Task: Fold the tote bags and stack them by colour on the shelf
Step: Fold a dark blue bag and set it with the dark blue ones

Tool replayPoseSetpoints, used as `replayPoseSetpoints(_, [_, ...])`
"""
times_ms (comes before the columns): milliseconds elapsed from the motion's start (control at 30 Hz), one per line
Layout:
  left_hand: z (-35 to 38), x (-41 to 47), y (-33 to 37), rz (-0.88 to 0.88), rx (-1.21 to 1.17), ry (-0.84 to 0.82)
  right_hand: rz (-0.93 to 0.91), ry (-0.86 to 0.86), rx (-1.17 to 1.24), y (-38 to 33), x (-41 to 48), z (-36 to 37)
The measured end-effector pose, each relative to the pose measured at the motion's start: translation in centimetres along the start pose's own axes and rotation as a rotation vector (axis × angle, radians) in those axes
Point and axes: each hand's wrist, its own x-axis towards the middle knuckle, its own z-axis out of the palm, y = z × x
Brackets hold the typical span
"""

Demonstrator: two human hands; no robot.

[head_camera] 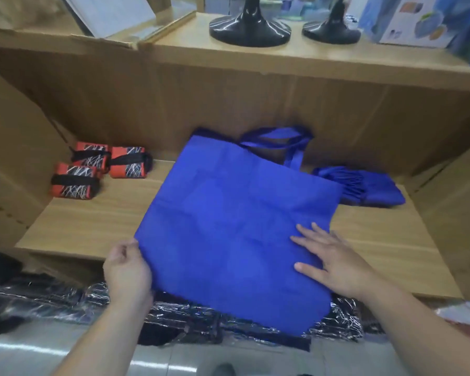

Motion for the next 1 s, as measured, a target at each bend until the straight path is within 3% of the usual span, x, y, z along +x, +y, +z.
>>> replayPoseSetpoints(67, [-0.6,-0.4,-0.4,0.082,0.139,-0.122,0.128,-0.017,-0.143,1.0,-0.3,-0.4])
replayPoseSetpoints(167, [-1.3,-0.8,-0.7,0.205,0.427,-0.266,0.282,0.194,-0.166,1.7,-0.4,-0.3])
replayPoseSetpoints(233, [-1.3,-1.4,-0.5,0.554,0.713,-0.279,0.237,0.376,-0.064,1.9,-0.4,0.4])
replayPoseSetpoints(300, [-0.9,-2.0,-0.3,1.001,0.895,-0.373,0.114,0.436,-0.008,1.8,-1.0,1.3])
replayPoseSetpoints(367, [-0.7,-1.9,-1.0,1.163,0.977,-0.592,0.041,0.42,0.055,1.5,-2.0,1.8])
replayPoseSetpoints(467, [-1.1,-1.2,-1.7,1.092,1.18,-0.886,0.023,0.209,0.191,1.9,-4.0,1.9])
replayPoseSetpoints(533, [-1.1,-0.9,-1.2,1.109,1.244,-0.95,-0.013,0.039,0.12,2.4,-5.1,1.8])
replayPoseSetpoints(633, [-0.9,-0.2,-0.1,1.073,1.115,-0.99,-0.037,-0.055,0.053,3.1,-5.8,1.6])
replayPoseSetpoints(700, [-0.7,0.2,1.0,0.979,0.999,-1.032,-0.036,-0.039,0.12,3.1,-5.9,1.6])
replayPoseSetpoints(833, [0.0,1.1,2.4,0.61,0.831,-1.049,0.012,0.092,0.499,3.0,-6.0,1.3])
replayPoseSetpoints(1000, [1.4,1.4,2.6,0.547,0.799,-0.947,0.096,0.228,0.723,3.5,-6.4,1.5])
